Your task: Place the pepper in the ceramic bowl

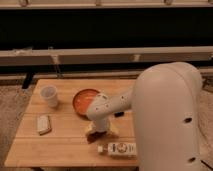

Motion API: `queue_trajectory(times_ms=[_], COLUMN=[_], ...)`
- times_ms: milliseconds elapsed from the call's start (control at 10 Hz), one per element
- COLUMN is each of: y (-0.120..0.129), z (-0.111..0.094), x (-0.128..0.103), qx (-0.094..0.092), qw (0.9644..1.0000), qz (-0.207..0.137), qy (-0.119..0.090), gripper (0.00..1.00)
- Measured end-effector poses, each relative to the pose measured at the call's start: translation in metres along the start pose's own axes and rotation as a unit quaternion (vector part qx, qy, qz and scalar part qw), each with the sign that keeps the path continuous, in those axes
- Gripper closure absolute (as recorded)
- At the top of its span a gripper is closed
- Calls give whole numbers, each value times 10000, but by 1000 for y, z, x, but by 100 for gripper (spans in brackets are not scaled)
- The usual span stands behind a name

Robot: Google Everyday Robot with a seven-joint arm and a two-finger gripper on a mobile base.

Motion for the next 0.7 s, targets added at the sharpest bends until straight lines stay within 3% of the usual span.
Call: queue_trajectory(times_ms=[200, 700], y=[1, 0], z=[-3, -8], x=[-1, -3], qx=[-91, -110], qw=[9999, 9999], qz=[15, 47], qy=[-54, -70], gripper=[18, 68])
